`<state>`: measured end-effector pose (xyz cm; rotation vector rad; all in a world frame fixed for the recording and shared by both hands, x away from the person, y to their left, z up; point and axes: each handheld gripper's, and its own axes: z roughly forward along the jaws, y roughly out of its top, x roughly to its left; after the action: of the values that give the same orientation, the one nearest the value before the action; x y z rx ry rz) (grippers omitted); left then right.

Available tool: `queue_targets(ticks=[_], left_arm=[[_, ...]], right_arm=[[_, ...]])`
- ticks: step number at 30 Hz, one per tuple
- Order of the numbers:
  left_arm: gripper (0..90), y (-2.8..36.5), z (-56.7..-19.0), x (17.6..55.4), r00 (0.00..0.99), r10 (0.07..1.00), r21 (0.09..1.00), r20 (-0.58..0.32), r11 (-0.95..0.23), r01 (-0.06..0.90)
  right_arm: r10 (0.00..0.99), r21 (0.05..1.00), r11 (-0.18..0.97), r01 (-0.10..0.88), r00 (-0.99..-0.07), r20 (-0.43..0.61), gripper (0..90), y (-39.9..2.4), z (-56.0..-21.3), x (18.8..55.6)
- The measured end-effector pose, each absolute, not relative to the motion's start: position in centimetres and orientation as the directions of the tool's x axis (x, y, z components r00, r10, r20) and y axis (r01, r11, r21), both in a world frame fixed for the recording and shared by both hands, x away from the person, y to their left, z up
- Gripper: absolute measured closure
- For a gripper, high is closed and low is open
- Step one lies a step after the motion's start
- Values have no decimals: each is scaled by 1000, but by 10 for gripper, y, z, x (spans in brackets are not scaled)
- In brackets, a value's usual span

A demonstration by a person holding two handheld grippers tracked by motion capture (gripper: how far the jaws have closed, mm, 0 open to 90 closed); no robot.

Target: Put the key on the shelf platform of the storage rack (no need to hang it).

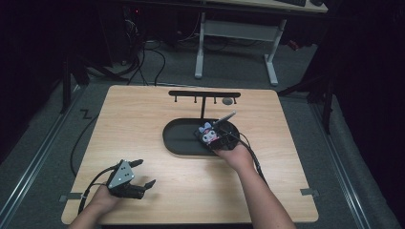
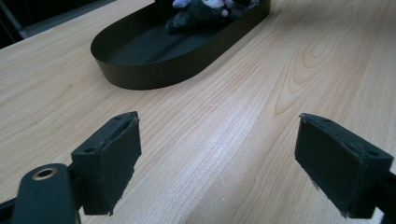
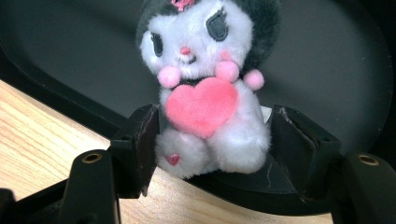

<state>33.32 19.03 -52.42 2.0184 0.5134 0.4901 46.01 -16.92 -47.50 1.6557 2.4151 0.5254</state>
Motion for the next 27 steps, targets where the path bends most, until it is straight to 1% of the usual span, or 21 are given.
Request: queue_targets(ticks=[13, 21, 23, 27], left_arm=[[154, 190, -524, 333, 830, 542, 880, 130, -450, 156], [154, 190, -524, 334, 830, 544, 881, 127, -446, 158], [154, 190, -524, 334, 830, 543, 880, 128, -448, 157], [154, 189, -524, 334, 830, 541, 878, 132, -453, 155]], right_arm=[[924, 393, 325, 860, -377, 61, 301, -170, -467, 454], [914, 397, 365, 842, -405, 18, 248, -169, -461, 444], [909, 404, 377, 834, -416, 10, 234, -169, -459, 440], [915, 432, 355, 829, -403, 21, 225, -172, -456, 434]])
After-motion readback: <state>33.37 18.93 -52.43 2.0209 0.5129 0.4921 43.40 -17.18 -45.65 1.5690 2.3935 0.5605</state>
